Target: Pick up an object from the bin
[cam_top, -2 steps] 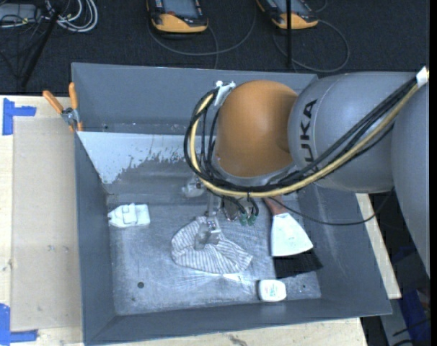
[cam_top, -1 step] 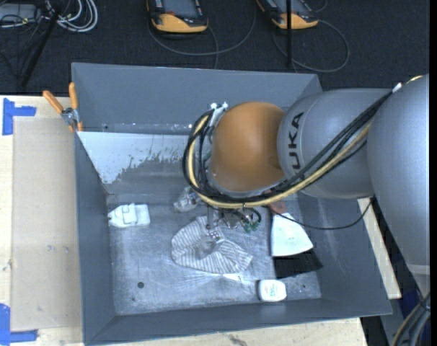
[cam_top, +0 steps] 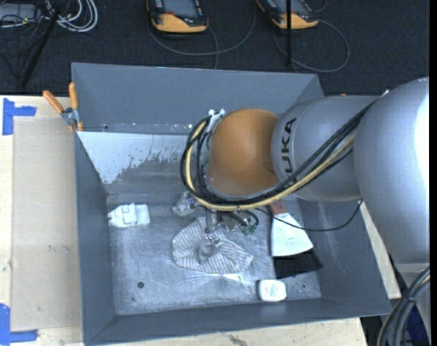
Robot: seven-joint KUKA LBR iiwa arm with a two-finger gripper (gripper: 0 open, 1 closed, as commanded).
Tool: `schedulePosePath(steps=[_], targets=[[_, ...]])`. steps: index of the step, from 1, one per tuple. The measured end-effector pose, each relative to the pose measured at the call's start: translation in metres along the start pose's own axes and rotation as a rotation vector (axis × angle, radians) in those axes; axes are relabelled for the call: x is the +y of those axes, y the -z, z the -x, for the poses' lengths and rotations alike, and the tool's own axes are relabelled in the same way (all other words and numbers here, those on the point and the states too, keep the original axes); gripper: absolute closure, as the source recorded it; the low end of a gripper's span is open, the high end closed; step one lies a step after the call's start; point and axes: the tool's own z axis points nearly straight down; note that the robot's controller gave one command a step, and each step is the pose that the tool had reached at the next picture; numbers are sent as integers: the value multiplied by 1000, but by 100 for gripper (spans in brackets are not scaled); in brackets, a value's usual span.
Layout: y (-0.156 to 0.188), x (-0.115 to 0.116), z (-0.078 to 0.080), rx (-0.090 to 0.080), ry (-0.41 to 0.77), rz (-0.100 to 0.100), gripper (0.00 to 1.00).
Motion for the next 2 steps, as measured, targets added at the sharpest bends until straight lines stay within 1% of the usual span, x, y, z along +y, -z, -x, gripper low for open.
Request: schedulePosePath(steps=[1,2], targets=[[1,-12,1,-10,83,9,0],[5,-2,2,-4,-2,-2,100]])
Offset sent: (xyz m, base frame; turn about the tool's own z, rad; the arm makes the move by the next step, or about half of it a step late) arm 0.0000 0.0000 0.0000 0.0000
